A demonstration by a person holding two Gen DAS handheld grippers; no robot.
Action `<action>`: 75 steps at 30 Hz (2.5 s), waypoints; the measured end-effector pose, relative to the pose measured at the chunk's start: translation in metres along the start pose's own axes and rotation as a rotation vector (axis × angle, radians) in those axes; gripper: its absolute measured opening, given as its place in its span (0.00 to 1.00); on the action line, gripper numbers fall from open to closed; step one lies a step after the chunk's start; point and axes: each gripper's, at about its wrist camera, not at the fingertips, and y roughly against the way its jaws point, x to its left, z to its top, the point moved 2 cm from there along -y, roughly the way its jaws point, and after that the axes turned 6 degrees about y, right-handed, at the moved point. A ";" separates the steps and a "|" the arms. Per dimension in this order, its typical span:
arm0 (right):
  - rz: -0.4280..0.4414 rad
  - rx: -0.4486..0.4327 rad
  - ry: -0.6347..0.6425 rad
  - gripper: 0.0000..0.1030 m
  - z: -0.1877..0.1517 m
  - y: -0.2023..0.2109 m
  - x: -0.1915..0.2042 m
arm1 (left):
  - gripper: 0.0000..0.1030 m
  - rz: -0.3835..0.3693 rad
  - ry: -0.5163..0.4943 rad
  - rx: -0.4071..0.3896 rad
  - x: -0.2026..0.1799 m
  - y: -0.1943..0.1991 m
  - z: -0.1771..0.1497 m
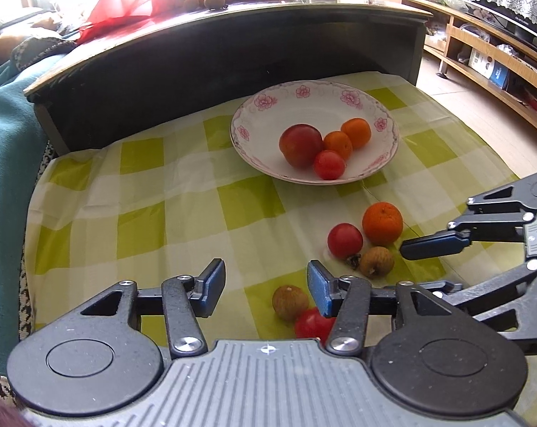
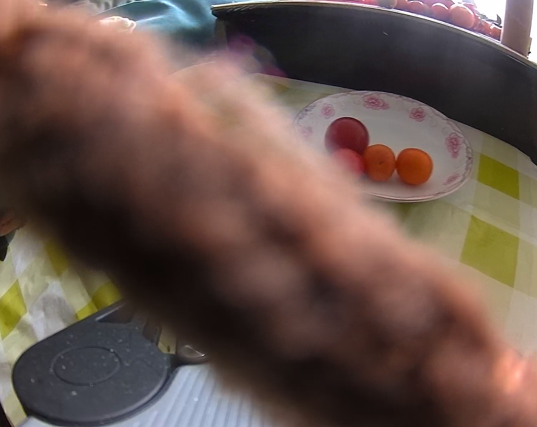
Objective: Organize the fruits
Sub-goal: 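Move the right gripper to a brown round fruit while the left gripper approaches a red tomato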
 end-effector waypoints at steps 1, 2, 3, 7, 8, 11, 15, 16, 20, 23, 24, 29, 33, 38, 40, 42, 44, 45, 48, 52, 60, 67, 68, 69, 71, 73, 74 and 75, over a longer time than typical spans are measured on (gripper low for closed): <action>0.000 0.000 0.003 0.45 0.001 -0.001 0.001 | 0.57 -0.007 -0.004 0.001 0.000 0.001 -0.001; 0.003 0.002 0.002 0.45 0.001 -0.003 0.002 | 0.57 -0.013 -0.010 0.002 0.000 0.002 -0.002; 0.005 0.004 -0.002 0.45 0.002 -0.005 0.002 | 0.57 -0.016 -0.018 0.000 -0.001 0.003 -0.004; -0.006 0.005 -0.006 0.45 0.004 -0.011 0.002 | 0.57 -0.053 -0.058 0.002 -0.002 0.008 -0.011; -0.006 0.003 -0.007 0.45 0.004 -0.012 0.001 | 0.57 -0.065 -0.067 0.005 -0.003 0.009 -0.013; -0.008 0.005 -0.005 0.45 0.004 -0.016 0.002 | 0.57 -0.096 -0.094 0.012 -0.004 0.011 -0.017; -0.026 0.004 -0.008 0.44 0.004 -0.017 0.001 | 0.57 -0.140 -0.126 0.025 -0.009 0.012 -0.023; -0.026 0.005 -0.015 0.44 0.005 -0.017 0.000 | 0.57 -0.153 -0.130 0.031 -0.010 0.012 -0.025; -0.023 0.003 -0.034 0.44 0.005 -0.013 -0.004 | 0.55 -0.183 -0.137 0.064 -0.015 0.008 -0.029; -0.018 -0.005 -0.034 0.44 0.005 -0.008 -0.004 | 0.48 -0.175 -0.141 0.086 -0.019 0.002 -0.033; -0.018 -0.006 -0.032 0.44 0.005 -0.007 -0.004 | 0.48 -0.162 -0.144 0.088 -0.019 0.000 -0.034; -0.014 0.010 -0.020 0.44 0.002 -0.005 -0.003 | 0.43 -0.151 -0.091 0.114 -0.014 -0.012 -0.031; -0.010 0.023 -0.018 0.44 -0.003 -0.004 -0.003 | 0.41 -0.145 -0.086 0.117 -0.018 -0.016 -0.030; -0.005 0.033 -0.011 0.44 -0.005 -0.001 -0.003 | 0.40 -0.141 -0.080 0.118 -0.019 -0.016 -0.031; -0.001 0.039 -0.006 0.44 -0.006 0.000 -0.003 | 0.40 -0.144 -0.084 0.122 -0.020 -0.014 -0.032; -0.003 0.043 0.008 0.44 -0.008 0.002 -0.002 | 0.40 -0.142 -0.089 0.126 -0.020 -0.012 -0.034; -0.005 0.045 0.026 0.44 -0.012 0.006 0.000 | 0.40 -0.147 -0.088 0.126 -0.021 -0.010 -0.036; -0.005 0.046 0.040 0.44 -0.014 0.008 0.001 | 0.40 -0.148 -0.093 0.126 -0.022 -0.010 -0.037; -0.013 0.044 0.079 0.44 -0.021 0.013 0.006 | 0.40 -0.158 -0.110 0.114 -0.025 -0.008 -0.041; -0.019 0.049 0.123 0.45 -0.026 0.015 0.010 | 0.41 -0.147 -0.156 0.104 -0.031 -0.008 -0.044; -0.006 0.051 0.092 0.52 -0.024 0.014 0.004 | 0.52 -0.134 -0.187 0.100 -0.030 -0.009 -0.044; -0.011 0.031 0.090 0.53 -0.021 0.012 0.004 | 0.54 -0.141 -0.200 0.095 -0.031 -0.008 -0.046; -0.017 0.028 0.087 0.53 -0.020 0.011 0.004 | 0.54 -0.143 -0.200 0.094 -0.032 -0.008 -0.045; -0.019 0.028 0.083 0.53 -0.019 0.010 0.003 | 0.54 -0.144 -0.202 0.093 -0.032 -0.008 -0.045; -0.010 0.028 0.063 0.53 -0.016 0.008 0.001 | 0.52 -0.148 -0.207 0.093 -0.033 -0.007 -0.047; -0.006 0.021 0.051 0.53 -0.014 0.006 0.000 | 0.52 -0.147 -0.211 0.091 -0.034 -0.006 -0.047; -0.007 0.019 0.051 0.53 -0.012 0.005 0.000 | 0.52 -0.147 -0.209 0.091 -0.034 -0.006 -0.047; -0.009 0.019 0.050 0.53 -0.011 0.003 0.000 | 0.52 -0.149 -0.205 0.093 -0.033 -0.007 -0.047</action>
